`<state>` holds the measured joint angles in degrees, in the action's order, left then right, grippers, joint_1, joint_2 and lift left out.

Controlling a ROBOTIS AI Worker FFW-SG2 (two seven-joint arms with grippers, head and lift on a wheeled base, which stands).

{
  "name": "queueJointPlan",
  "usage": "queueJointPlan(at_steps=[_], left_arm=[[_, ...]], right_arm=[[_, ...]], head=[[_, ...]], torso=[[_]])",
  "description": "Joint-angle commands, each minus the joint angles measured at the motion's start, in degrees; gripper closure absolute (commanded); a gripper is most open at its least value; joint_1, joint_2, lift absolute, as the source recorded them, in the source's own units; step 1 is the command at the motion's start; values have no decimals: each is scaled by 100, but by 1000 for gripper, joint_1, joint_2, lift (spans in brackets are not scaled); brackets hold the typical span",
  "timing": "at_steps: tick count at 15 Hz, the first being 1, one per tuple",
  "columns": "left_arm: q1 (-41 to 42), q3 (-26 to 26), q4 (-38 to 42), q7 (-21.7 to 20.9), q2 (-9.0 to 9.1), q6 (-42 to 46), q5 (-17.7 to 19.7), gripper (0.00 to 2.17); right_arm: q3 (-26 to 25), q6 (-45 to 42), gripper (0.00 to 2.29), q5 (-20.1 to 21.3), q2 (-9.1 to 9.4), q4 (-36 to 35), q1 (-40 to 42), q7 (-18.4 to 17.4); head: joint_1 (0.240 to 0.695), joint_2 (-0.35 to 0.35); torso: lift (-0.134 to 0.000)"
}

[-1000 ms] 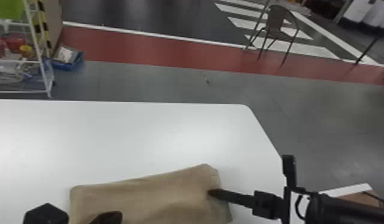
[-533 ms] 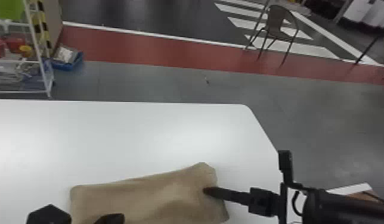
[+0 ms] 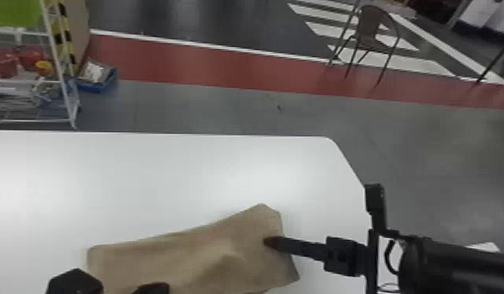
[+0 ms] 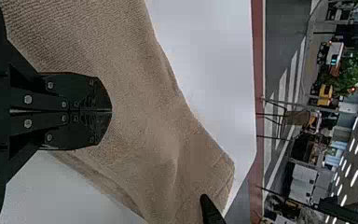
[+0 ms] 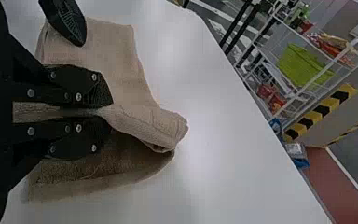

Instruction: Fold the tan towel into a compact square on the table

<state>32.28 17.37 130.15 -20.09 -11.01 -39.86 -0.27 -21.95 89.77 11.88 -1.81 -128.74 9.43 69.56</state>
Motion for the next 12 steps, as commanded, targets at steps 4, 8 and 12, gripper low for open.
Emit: queueJointPlan(at_steps=[4, 8, 12], left_arm=[[-55, -5, -7, -21, 12, -36, -17, 1794], [-55, -23, -7, -21, -6, -36, -17, 1794], [-55, -58, -16, -13, -6, -36, -8, 1794]], right_arm=[[-73, -87, 269, 421, -153, 429, -20, -153], [-125, -227, 265, 421, -232, 833, -328, -285], [42, -122, 269, 570, -329, 1290, -785, -285]], head=[[695, -350], [695, -350], [695, -350]], torso=[[-123], [-123], [-123]])
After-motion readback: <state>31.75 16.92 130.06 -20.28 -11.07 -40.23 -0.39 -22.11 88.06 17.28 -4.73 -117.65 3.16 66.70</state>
